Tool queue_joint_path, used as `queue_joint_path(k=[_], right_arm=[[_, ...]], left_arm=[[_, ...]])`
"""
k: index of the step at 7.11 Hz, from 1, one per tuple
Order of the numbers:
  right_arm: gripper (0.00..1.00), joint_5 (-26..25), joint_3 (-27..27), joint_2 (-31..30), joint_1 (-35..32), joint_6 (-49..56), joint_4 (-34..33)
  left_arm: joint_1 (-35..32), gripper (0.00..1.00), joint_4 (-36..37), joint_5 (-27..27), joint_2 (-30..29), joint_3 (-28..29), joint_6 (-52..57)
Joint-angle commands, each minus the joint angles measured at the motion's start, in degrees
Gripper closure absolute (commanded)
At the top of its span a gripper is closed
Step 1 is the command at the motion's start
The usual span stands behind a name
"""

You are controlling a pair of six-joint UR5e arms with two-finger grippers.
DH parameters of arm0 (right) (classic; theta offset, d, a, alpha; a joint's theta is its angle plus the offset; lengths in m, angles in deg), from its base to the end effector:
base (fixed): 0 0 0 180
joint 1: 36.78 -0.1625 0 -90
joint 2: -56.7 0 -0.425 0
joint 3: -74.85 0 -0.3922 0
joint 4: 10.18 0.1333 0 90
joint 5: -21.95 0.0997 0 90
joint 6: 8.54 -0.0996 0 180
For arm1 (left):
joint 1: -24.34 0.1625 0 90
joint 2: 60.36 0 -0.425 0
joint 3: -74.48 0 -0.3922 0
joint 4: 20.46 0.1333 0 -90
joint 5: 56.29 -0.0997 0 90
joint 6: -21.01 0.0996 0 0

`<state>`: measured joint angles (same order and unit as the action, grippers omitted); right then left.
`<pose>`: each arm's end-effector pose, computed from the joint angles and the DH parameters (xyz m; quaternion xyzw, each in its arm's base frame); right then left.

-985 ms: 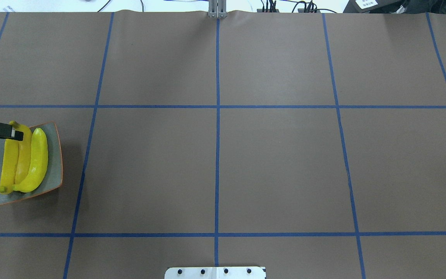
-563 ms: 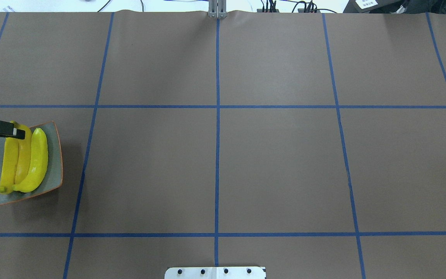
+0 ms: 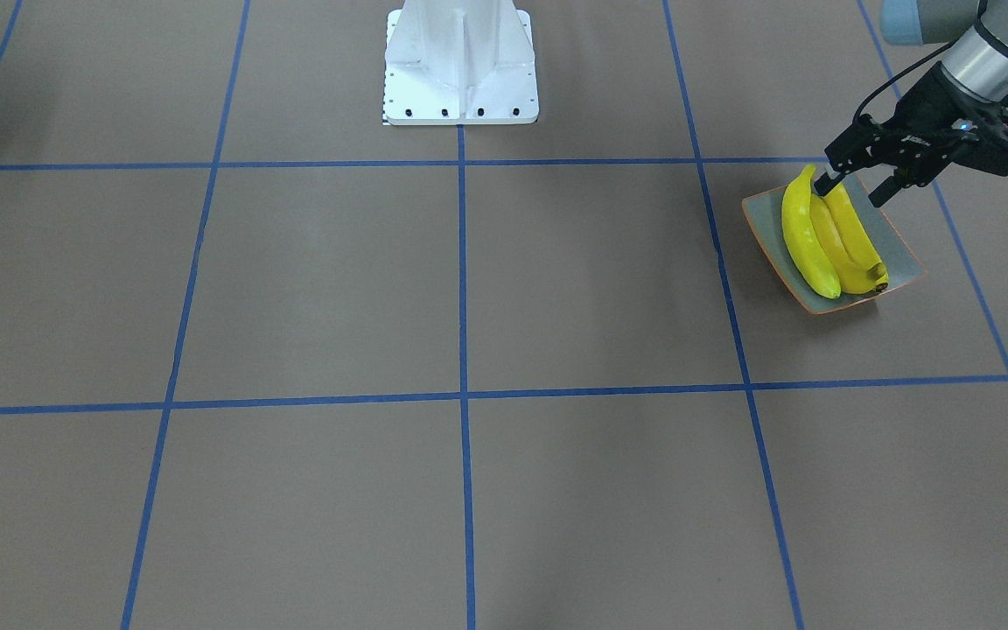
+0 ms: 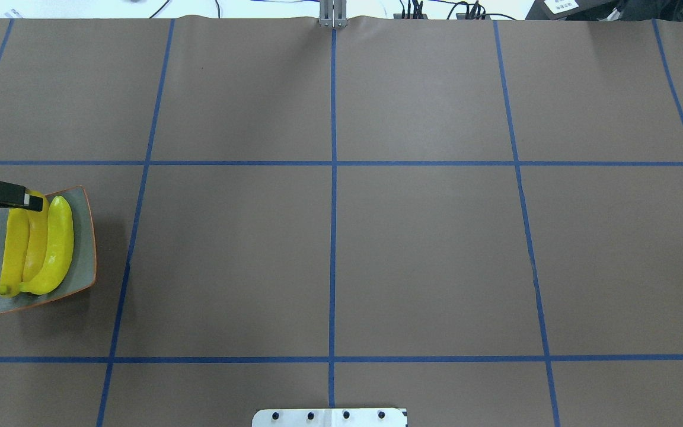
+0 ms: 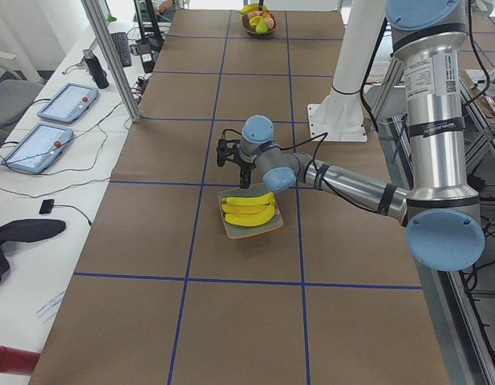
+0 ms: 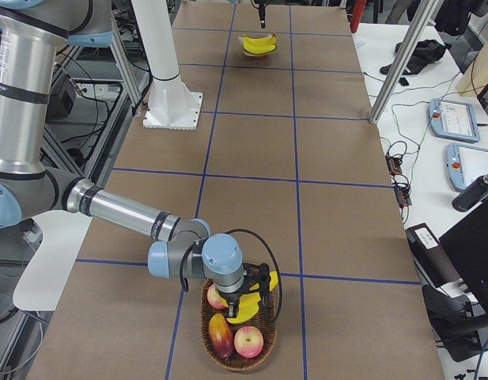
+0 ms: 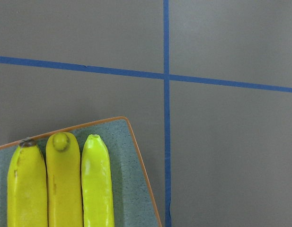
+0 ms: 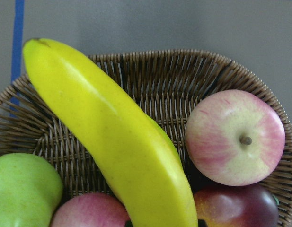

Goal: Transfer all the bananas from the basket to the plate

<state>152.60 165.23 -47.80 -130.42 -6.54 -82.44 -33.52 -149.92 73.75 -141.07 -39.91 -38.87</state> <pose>0.0923 -0.3731 0.7388 0.0467 -0.3453 0.0024 0.9373 0.1701 -0.4009 0.4427 0.0802 0.5212 -0.0478 0.8483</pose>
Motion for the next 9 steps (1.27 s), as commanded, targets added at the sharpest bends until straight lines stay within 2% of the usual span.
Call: queue_joint_path(k=[1, 2, 3, 5, 7, 9], right_arm=[[1.00, 0.7, 9.1, 3.1, -0.5, 0.6, -11.7], [1.00, 7.4, 8.9, 5.6, -0.4, -0.5, -13.2], [1.00, 11.1, 9.3, 6.5, 0.7, -3.2, -13.1], [1.00, 14.3, 12.3, 10.0, 6.2, -13.9, -12.6], [1.00, 19.3, 14.4, 14.8, 12.9, -23.6, -12.4], [1.00, 21.1, 15.8, 23.0, 20.7, -36.3, -12.2]], left_arm=[[0.1, 0.01, 0.3, 0.0, -2.0, 0.4, -3.3], [0.3, 0.01, 0.2, 0.1, -2.9, 0.6, -5.1], [0.4, 0.01, 0.4, 0.1, -6.5, 0.8, -8.9], [2.6, 0.01, 0.4, 0.2, -17.2, 4.9, -18.1], [4.6, 0.01, 0.3, 0.1, -24.6, 7.9, -21.4], [8.1, 0.00, -0.2, 0.2, -33.2, 12.2, -30.1]])
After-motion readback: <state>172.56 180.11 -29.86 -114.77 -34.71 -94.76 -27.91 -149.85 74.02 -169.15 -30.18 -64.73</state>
